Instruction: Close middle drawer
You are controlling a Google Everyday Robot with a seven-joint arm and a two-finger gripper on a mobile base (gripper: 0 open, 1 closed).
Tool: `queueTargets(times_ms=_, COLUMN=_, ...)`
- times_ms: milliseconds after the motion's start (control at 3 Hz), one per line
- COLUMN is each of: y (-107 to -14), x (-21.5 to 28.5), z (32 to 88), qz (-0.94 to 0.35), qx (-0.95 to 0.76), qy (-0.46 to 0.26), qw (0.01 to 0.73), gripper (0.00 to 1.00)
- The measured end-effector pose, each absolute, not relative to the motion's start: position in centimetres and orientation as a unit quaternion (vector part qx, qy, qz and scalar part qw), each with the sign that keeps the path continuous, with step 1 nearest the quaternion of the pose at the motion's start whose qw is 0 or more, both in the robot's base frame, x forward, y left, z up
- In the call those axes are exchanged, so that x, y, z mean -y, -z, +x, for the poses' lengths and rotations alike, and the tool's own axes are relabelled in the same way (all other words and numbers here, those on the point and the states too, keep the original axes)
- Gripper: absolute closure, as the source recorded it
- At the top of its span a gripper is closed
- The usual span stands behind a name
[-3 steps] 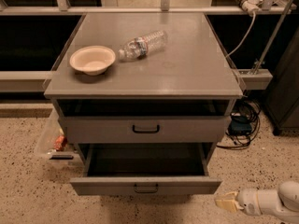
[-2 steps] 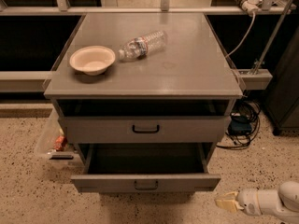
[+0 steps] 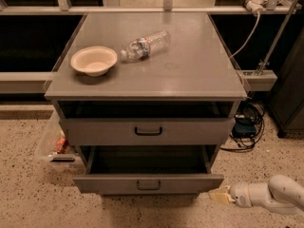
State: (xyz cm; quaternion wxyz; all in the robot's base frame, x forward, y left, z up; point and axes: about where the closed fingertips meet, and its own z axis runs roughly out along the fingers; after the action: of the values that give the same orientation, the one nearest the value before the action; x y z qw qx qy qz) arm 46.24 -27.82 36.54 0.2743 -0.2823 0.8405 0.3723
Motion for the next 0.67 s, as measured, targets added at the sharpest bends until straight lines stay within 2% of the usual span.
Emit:
queueTargets(times_ms=333, y=-37.2, x=24.32, z=48.99, qz=-0.305, qx=-0.821, qy=-0.383, qw=0.294, gripper=1.0)
queueTargets(times_ms=667, y=-37.2, x=24.33, z=48.95, qz=-0.305, qx=-0.821, qy=-0.383, qw=0.294, gripper=1.0)
